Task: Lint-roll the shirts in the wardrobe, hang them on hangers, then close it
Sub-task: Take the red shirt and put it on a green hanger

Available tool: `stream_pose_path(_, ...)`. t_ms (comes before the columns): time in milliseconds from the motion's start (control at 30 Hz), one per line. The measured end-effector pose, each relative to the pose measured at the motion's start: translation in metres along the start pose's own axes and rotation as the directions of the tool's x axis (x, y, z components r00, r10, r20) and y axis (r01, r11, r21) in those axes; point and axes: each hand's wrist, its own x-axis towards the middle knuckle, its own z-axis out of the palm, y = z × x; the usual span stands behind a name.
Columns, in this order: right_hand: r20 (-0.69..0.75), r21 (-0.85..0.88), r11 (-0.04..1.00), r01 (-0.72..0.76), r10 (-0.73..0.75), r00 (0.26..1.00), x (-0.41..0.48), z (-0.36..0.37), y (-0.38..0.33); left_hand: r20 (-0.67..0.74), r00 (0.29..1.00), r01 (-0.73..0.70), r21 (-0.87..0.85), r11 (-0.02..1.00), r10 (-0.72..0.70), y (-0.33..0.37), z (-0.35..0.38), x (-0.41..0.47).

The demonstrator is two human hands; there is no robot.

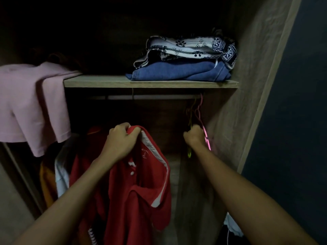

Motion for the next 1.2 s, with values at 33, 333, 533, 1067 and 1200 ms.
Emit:
stream_pose_path(33, -0.002, 0.063, 0.998, -0.012, 0.012, 1.0, 0.003, 0.002, -0.002, -0.004, 1.0, 0.001, 0.005, 1.0, -0.001, 0.0, 0.001, 0.001)
stream_pose_path(333, -0.055, 0.4, 0.904, 0.15, -0.14, 0.989, -0.03, 0.01, -0.008, -0.035, 0.999, 0.027, -0.019, 0.999, -0.028, 0.0, -0.011, 0.002)
stream_pose_path(533, 0.018, 0.446, 0.881, 0.158, -0.185, 0.983, -0.105, 0.011, 0.02, -0.009, 1.0, 0.027, -0.016, 1.0, -0.027, -0.001, -0.027, -0.014)
stream_pose_path(1067, 0.068, 0.738, 0.675, 0.01, -0.09, 0.994, -0.275, -0.039, 0.026, 0.042, 0.999, -0.033, 0.03, 0.999, 0.032, 0.006, -0.096, -0.067)
stream_pose_path(1200, -0.062, 0.824, 0.548, 0.144, -0.165, 0.984, -0.294, -0.083, -0.017, 0.059, 0.998, -0.037, 0.055, 0.998, 0.033, 0.019, -0.113, -0.069)
